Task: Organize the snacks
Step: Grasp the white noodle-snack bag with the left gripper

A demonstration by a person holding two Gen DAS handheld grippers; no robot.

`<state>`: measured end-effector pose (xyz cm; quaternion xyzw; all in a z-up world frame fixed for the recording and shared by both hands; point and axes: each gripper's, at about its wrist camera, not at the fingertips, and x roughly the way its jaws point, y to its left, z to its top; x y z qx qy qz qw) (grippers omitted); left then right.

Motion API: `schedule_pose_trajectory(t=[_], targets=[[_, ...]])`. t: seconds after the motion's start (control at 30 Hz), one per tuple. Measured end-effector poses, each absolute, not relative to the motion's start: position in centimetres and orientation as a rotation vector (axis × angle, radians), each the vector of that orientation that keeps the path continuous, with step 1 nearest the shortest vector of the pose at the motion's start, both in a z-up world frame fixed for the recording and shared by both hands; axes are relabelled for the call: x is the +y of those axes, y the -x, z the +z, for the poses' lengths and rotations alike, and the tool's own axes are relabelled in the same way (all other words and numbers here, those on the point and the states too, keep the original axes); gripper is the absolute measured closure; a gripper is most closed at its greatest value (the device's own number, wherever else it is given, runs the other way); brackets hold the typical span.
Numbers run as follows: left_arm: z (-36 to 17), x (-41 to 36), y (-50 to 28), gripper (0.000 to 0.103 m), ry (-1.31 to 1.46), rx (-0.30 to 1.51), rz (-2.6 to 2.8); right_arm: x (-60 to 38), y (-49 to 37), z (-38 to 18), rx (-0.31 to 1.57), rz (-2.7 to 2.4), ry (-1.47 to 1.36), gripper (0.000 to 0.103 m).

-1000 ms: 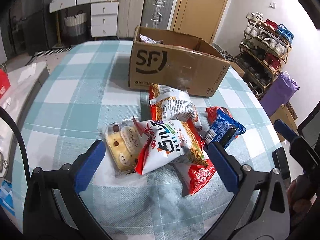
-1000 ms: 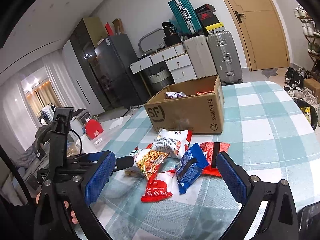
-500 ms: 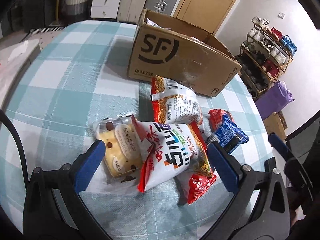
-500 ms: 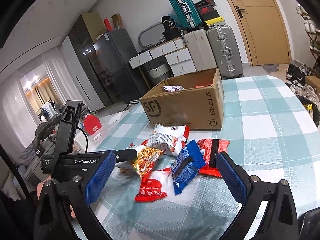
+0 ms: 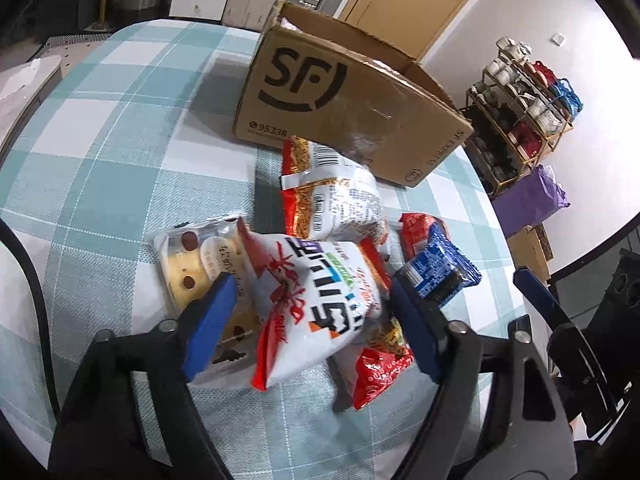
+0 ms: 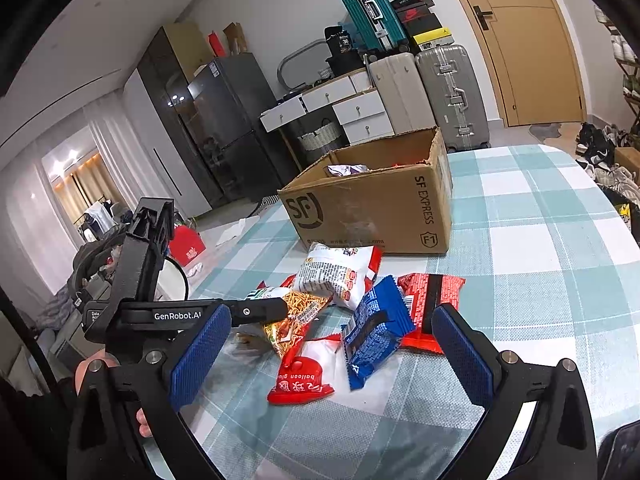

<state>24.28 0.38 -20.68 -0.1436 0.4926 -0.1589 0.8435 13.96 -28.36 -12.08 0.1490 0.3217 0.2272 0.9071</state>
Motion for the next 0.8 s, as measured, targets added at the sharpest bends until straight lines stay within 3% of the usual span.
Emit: schedule_pose_trajectory(t=[0.17, 0.23, 0.33, 0.8], targets=[[-20.9, 0.0, -24.1, 0.040, 0.299, 1.036, -0.359, -28.5, -13.9, -12.5, 0.666, 0.470, -0.323, 0.001], [-20.9, -0.3, -23.9, 0.050, 0.279, 1.023, -0.347, -28.6, -13.8, -12.8, 0.666, 0.470, -0.328, 0.001], [-21.0, -0.3, -23.5, 0.058, 0.280, 1.012, -0.365, -28.8, -13.7, -13.0, 0.671, 0.468, -0.332, 0.001], [-21.0, 0.3, -22.1, 0.062, 0.305, 1.020, -0.392, -29.6, -13.1, -13.4, 0.676, 0.453, -0.346, 0.001]])
